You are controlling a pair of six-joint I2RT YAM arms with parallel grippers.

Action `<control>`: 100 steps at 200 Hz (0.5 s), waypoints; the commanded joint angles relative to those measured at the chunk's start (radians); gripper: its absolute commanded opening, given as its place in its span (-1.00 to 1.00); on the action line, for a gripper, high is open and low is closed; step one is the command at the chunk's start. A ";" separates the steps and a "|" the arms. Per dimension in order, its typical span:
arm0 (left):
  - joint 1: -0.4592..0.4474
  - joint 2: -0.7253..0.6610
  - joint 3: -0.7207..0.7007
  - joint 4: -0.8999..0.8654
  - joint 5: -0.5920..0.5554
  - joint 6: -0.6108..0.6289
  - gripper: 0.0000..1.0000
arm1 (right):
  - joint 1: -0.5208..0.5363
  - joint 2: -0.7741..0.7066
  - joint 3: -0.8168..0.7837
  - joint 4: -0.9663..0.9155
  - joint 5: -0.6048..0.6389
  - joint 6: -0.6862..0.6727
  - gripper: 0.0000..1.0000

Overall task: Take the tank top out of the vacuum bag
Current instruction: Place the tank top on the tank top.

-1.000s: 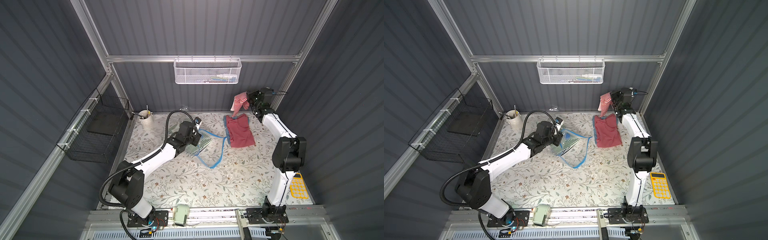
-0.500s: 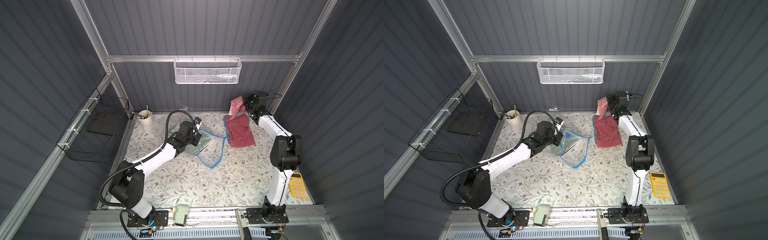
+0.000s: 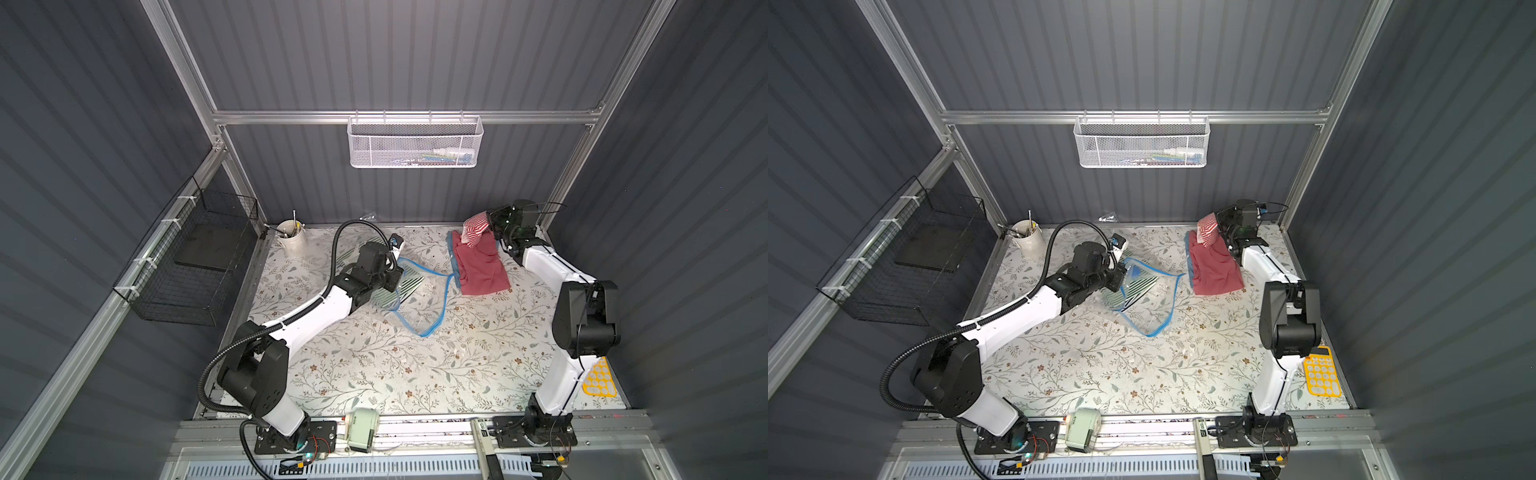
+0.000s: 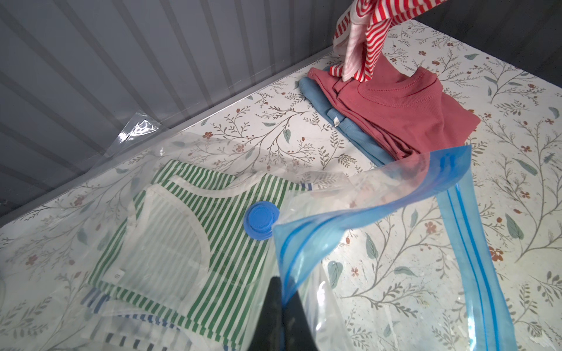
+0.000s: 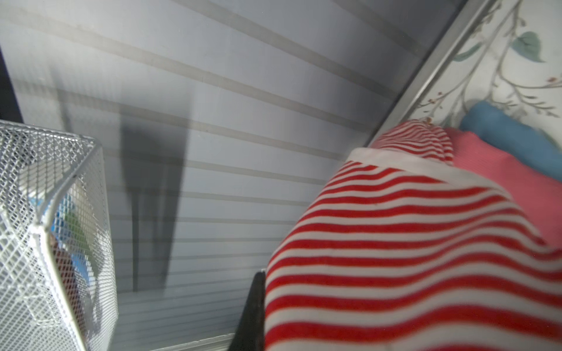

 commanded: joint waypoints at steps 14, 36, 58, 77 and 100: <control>0.007 0.014 0.029 -0.029 0.017 0.001 -1.00 | -0.019 -0.081 -0.130 0.041 -0.020 -0.019 -1.00; 0.008 0.019 0.032 -0.031 0.027 -0.003 -1.00 | -0.023 -0.117 -0.203 0.032 -0.021 -0.007 -1.00; 0.007 0.022 0.034 -0.034 0.030 -0.006 -1.00 | -0.024 -0.150 -0.289 0.047 -0.012 0.016 -1.00; 0.007 0.020 0.033 -0.034 0.031 -0.007 -1.00 | -0.023 -0.165 -0.348 0.061 -0.010 0.026 -1.00; 0.007 0.020 0.035 -0.033 0.033 -0.008 -1.00 | -0.030 -0.175 -0.421 0.081 -0.011 0.032 -1.00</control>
